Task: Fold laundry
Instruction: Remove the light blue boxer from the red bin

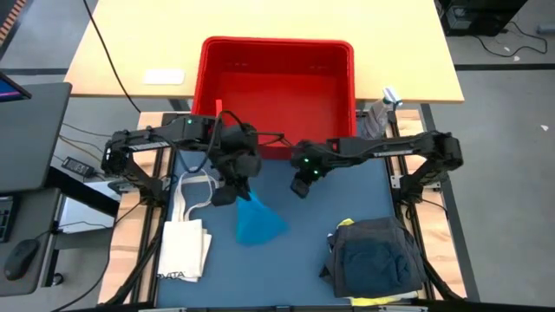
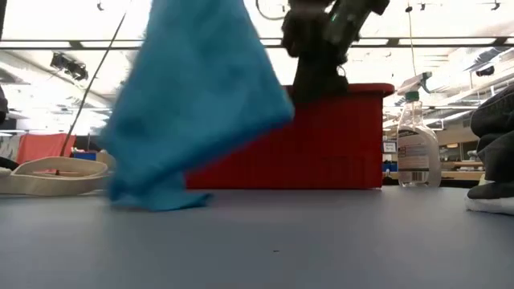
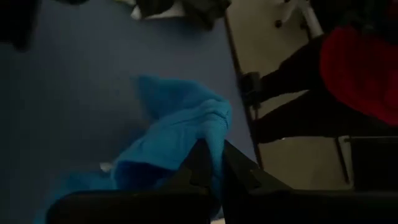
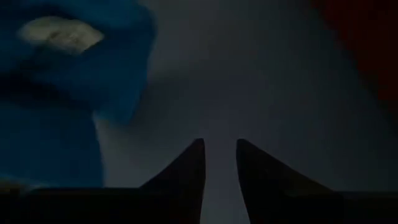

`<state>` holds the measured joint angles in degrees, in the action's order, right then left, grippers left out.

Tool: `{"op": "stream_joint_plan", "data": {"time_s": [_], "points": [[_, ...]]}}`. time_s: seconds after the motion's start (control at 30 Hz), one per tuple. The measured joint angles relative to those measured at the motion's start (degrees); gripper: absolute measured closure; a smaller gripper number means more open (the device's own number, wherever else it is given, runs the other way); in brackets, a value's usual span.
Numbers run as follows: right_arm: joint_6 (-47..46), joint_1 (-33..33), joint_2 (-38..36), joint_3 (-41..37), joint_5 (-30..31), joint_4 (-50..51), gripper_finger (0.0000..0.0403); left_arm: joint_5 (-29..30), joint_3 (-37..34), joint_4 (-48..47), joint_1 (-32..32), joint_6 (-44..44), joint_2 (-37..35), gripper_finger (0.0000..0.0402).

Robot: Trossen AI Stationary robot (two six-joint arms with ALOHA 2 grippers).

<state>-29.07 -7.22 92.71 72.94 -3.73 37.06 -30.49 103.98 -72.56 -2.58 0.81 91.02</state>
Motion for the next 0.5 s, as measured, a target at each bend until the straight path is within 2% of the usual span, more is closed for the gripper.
{"op": "stream_joint_plan", "data": {"time_s": [0.1,0.27,0.33,0.5], "points": [[1.6,-4.8,0.8,-0.1,3.9,-3.7,0.0313,1.2,-1.1,-0.2,-1.2,0.0,0.0,0.039],[5.8,-17.4,1.9,0.0,3.6,-14.2,0.0323,5.0,-1.2,-0.5,-4.0,4.1,0.0,0.0388],[6.8,-22.3,3.1,0.0,1.5,-18.9,0.0324,7.3,-1.2,-0.6,-5.5,6.4,0.0,0.0383],[4.2,-31.8,8.5,0.1,-12.3,-33.9,0.0325,14.2,-1.2,-2.9,-11.1,12.8,0.0,0.038]]}}
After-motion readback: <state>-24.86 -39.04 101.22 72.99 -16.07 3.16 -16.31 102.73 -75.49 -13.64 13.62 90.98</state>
